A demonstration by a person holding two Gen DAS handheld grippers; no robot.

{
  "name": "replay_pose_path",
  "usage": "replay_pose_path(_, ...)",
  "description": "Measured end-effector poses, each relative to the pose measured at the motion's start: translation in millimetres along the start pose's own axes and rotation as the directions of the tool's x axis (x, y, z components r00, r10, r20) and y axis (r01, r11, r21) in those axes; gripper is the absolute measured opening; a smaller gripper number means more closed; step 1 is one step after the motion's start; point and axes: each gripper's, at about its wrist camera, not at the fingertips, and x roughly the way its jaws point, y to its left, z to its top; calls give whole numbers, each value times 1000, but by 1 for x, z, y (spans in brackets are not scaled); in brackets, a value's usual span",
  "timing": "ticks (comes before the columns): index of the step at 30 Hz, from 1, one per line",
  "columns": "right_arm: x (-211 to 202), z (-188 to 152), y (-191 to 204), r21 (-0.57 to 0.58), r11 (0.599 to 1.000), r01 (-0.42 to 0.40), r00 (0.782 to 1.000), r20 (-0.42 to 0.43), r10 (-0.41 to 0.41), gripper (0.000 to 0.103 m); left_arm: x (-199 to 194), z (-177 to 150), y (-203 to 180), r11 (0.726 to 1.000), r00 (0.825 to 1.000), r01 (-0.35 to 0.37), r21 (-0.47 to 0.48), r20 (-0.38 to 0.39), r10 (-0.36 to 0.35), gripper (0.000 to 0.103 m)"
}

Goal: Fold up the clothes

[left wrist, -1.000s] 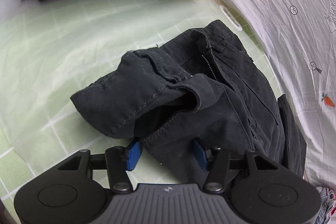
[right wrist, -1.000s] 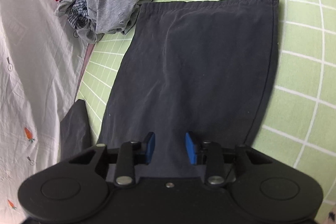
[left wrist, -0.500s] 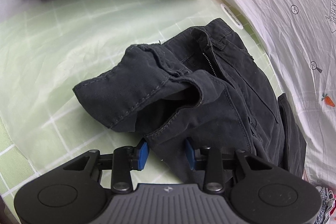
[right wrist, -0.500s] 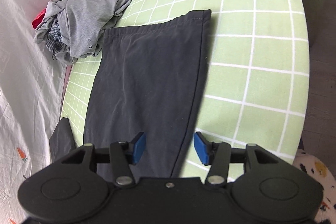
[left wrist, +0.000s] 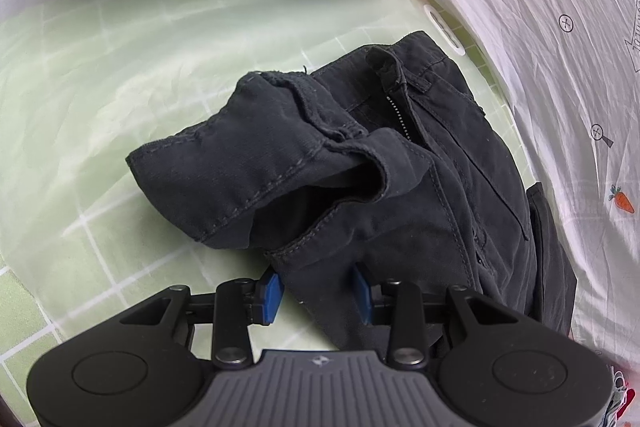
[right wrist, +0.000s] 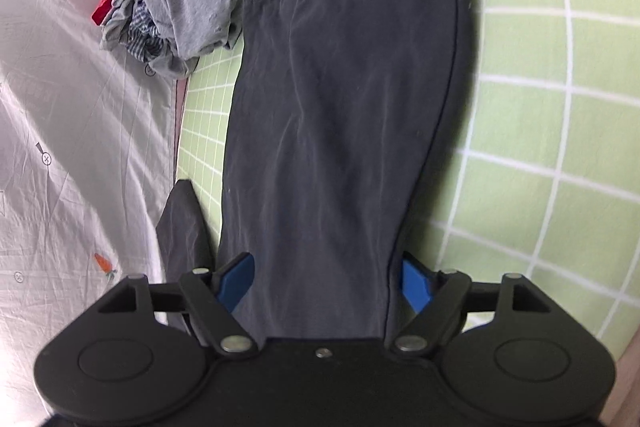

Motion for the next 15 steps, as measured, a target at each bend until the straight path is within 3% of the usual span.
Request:
replay_pose_path(2,10,-6,-1,32,999,-35,998,-47,37,76,1,1,1,1000,1000,7,-8,-3,-7,38)
replay_pose_path(5,14,-8,11,-37,999,-5,1000,-19,4,68,2,1,1,1000,1000,11,-1,-2,-11,38)
replay_pose_path(7,16,-7,17,-73,996,41,999,15,-40,40,2,2,2,1000,1000,15,2,5,-15,38)
replay_pose_path(8,17,-5,17,-77,995,65,998,33,-62,33,2,2,2,1000,1000,19,1,12,-19,35)
replay_pose_path(10,17,-2,14,-78,993,93,994,62,-88,10,1,4,0,1000,999,23,-4,27,-22,21)
replay_pose_path(12,10,0,13,-77,994,82,992,100,-74,4,0,7,-2,1000,999,26,-10,41,-25,15)
replay_pose_path(15,-6,1,23,-128,989,69,984,172,-47,3,-6,8,-12,1000,998,3,16,69,-4,11)
